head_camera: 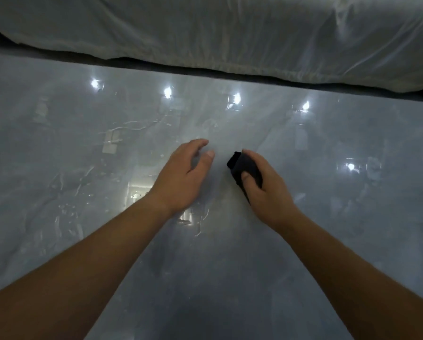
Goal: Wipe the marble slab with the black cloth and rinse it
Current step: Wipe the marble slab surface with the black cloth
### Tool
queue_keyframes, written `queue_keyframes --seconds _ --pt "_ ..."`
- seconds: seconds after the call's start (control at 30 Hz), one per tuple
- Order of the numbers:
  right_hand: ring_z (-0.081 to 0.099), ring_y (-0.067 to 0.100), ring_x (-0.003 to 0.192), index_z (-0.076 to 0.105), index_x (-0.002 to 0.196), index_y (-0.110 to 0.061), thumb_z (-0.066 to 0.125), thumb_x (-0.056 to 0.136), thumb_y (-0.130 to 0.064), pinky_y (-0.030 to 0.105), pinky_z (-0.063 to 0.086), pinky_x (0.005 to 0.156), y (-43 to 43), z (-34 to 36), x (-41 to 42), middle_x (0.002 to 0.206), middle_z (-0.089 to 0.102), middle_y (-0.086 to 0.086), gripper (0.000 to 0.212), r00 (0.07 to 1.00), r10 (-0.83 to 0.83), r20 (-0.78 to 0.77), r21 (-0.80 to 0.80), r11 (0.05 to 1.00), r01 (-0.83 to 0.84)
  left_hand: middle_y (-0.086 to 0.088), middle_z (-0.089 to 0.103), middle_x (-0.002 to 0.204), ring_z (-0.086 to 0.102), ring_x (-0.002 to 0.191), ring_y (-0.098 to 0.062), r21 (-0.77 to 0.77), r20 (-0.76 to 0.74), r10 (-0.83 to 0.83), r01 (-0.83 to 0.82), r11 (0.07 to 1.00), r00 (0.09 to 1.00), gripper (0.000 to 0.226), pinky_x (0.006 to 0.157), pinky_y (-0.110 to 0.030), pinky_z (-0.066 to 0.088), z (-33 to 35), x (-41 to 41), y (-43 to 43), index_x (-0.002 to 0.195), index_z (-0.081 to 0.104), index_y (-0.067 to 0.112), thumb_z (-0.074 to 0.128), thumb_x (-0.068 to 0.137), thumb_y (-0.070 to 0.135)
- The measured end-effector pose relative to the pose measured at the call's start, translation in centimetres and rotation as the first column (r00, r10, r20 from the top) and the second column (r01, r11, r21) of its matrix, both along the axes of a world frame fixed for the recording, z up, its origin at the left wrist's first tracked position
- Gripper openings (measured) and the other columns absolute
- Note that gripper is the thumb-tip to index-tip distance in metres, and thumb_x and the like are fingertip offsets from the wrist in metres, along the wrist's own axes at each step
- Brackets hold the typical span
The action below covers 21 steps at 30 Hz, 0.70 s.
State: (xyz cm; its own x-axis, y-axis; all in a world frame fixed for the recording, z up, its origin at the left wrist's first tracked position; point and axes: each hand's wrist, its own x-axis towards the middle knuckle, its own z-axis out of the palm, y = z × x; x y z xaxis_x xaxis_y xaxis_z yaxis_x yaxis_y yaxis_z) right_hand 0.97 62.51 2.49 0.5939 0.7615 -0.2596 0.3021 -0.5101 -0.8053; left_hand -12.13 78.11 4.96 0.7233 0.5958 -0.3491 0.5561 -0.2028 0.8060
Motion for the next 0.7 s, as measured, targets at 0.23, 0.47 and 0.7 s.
queue_keyframes --seconds 0.23,0.47,0.7 --pt "0.066 0.025 0.114 0.063 0.125 -0.015 0.055 0.099 -0.016 0.032 0.053 0.096 2.0 2.5 0.3 0.121 0.07 0.012 0.028 0.605 -0.42 -0.676 -0.049 0.845 0.532 -0.011 0.069 0.111 0.068 0.107 -0.031 -0.509 -0.079 0.228 -0.236 0.828 0.97 0.033 0.099 -0.053 0.053 1.3 3.2 0.0 0.095 0.065 0.028 0.057 0.09 0.06" --pt "0.064 0.032 0.122 0.06 0.133 -0.007 0.055 0.098 -0.045 0.048 0.052 0.102 2.1 3.2 -0.5 0.129 0.067 0.017 0.052 0.471 -0.253 -0.845 0.017 0.867 0.497 -0.008 0.074 0.1 0.073 0.095 -0.027 -0.706 -0.051 0.204 -0.18 0.685 0.978 0.035 0.085 -0.043 0.06 2.1 3.1 0.4 0.11 0.068 0.01 0.069 0.091 0.04" --pt "0.063 0.007 0.11 0.055 0.137 -0.035 0.066 0.092 -0.044 0.026 0.056 0.088 2.6 5.1 -1.2 0.121 0.062 -0.01 0.047 0.881 -0.302 -0.365 -0.019 0.948 0.318 -0.014 0.073 0.118 0.07 0.108 -0.025 -0.823 -0.062 0.228 -0.179 0.539 0.972 0.034 0.094 -0.04 0.057 2.7 2.4 1.0 0.123 0.067 0.006 0.062 0.097 0.028"
